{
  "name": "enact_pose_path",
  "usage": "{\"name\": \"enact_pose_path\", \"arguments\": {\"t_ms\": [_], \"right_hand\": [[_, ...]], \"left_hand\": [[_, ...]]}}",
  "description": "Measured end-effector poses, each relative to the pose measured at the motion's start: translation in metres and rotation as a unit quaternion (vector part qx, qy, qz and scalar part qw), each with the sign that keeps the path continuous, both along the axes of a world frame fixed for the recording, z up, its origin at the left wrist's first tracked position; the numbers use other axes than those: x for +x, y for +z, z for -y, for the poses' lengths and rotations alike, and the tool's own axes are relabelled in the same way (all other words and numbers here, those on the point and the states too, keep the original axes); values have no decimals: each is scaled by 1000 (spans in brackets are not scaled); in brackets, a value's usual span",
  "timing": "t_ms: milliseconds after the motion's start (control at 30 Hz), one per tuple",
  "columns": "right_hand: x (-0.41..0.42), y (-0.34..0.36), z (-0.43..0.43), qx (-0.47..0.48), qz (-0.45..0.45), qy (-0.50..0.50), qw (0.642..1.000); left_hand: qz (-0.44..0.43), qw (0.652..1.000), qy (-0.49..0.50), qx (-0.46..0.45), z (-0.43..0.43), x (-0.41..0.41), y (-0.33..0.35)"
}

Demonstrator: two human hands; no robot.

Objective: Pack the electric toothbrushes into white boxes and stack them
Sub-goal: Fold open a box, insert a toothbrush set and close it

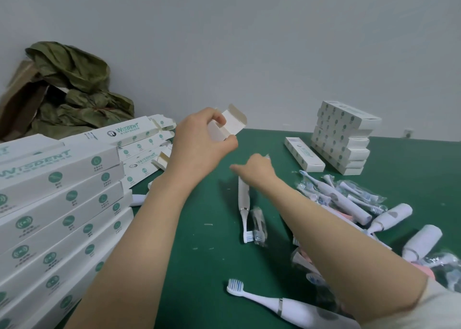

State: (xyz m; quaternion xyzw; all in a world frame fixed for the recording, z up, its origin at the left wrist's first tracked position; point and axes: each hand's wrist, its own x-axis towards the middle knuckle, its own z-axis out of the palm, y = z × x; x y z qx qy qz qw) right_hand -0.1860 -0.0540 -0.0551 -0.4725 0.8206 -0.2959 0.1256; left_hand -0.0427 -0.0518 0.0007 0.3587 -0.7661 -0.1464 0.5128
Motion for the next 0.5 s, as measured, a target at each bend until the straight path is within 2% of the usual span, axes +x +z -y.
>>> {"name": "enact_pose_path", "arguments": {"t_ms": [100, 167, 267, 367, 433, 500], "right_hand": [[1, -7, 4, 155, -100, 54, 981], [-4, -8, 4, 155, -71, 49, 984], [-17, 3, -5, 45, 77, -12, 996], [-34, 34, -21, -115, 166, -32, 979], [-44, 59, -37, -256, 195, -39, 946], [-49, 79, -57, -378, 237, -46, 894]], "left_hand": [[14, 1000, 0, 0, 1, 0, 0], [21, 1000, -3, 7, 1, 0, -2], [25, 1000, -5, 11, 3, 2, -4], [42, 999, -4, 20, 7, -2, -10], [66, 997, 14, 34, 10, -5, -16], [107, 993, 29, 48, 13, -6, -21]]}}
